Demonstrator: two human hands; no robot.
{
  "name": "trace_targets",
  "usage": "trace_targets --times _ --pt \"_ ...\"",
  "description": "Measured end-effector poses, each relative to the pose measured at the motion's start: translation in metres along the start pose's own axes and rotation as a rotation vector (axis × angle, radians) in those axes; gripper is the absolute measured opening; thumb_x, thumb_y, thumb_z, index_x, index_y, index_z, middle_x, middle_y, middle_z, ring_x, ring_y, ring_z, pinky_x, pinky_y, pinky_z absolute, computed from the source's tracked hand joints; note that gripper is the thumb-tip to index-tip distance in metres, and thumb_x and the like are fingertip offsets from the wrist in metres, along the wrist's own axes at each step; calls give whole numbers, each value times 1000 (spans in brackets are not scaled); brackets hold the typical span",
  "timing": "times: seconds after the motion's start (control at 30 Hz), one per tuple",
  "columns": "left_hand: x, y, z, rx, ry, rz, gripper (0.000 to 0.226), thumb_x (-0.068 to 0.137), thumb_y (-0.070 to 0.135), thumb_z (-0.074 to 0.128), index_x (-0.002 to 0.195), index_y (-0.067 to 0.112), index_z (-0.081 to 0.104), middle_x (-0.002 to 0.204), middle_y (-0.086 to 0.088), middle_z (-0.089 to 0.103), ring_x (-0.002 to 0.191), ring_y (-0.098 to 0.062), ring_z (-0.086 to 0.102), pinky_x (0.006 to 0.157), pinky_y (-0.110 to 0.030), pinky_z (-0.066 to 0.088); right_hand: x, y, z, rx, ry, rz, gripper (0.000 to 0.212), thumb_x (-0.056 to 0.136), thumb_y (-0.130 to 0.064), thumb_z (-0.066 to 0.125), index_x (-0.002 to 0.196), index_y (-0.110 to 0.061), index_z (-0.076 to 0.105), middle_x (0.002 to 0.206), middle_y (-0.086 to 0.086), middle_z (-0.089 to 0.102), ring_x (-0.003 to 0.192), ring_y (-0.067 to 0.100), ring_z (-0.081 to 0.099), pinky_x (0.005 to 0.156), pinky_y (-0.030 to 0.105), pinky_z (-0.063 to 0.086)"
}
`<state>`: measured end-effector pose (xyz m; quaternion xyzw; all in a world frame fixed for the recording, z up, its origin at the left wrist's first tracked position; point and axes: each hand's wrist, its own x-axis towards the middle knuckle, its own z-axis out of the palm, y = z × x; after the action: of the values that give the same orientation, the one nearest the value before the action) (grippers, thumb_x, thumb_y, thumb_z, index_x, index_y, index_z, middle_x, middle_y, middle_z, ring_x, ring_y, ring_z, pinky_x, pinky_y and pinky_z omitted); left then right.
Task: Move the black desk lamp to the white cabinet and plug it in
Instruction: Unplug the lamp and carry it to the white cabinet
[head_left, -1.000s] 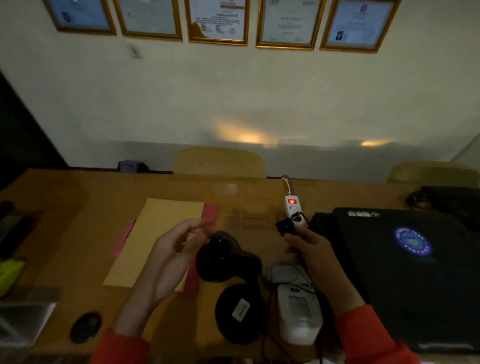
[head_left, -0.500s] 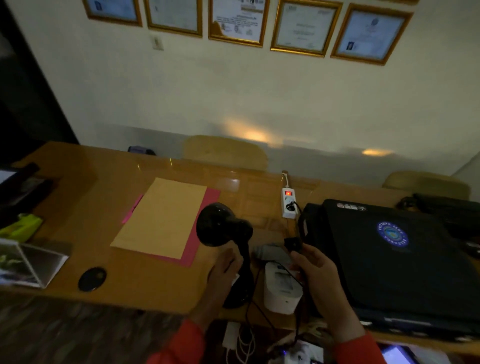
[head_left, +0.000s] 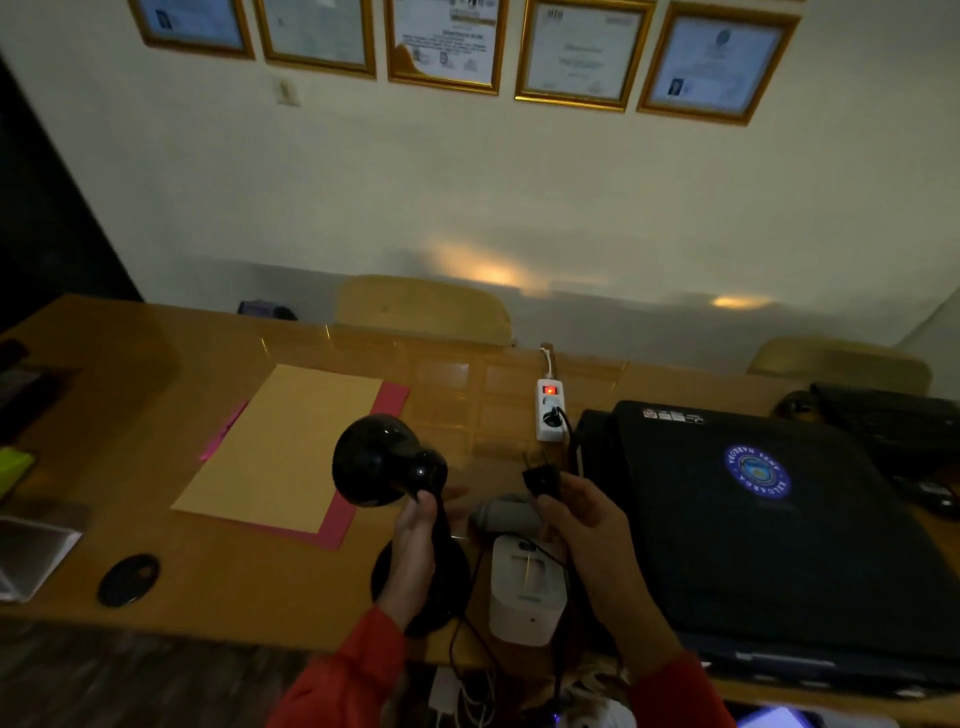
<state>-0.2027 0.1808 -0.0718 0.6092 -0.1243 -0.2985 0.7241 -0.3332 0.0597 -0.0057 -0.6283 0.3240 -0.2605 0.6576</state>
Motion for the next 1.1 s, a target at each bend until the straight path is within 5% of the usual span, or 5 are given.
trace_targets --times 0.13,0.27,0.5,0.9,1.1 --pt "4 -1 -13 -32 -7 18 69 64 81 53 107 29 67 105 -4 74 103 -32 66 81 -42 58 7 -14 10 67 -67 -63 29 87 -7 62 92 -35 69 83 -8 73 71 5 67 61 16 54" --pt "8 15 -35 -130 16 47 95 51 88 54 109 13 62 95 -7 76 88 -23 71 70 -29 59 13 -28 29 116 -155 -101 26 88 -9 60 97 -32 67 70 -10 69 59 5 60 53 14 48" --pt "-11 63 -77 -97 26 138 98 42 91 55 98 11 63 73 1 74 61 -15 67 59 -24 55 20 -73 76 135 -308 -239 25 84 -18 63 99 -38 66 73 -6 70 57 9 58 53 26 46" --pt "-80 131 -196 -40 331 249 101 42 91 54 96 6 60 63 -3 70 45 -14 61 47 -22 49 -2 -134 193 304 -674 -311 32 80 -25 60 111 -21 57 94 -4 75 54 5 55 45 15 42" --pt "-137 152 -268 -52 503 294 104 45 92 50 98 3 61 62 -3 68 44 -16 57 47 -24 51 -37 -138 286 318 -864 -289 24 77 -26 63 98 -38 66 95 -1 75 52 7 55 45 16 43"
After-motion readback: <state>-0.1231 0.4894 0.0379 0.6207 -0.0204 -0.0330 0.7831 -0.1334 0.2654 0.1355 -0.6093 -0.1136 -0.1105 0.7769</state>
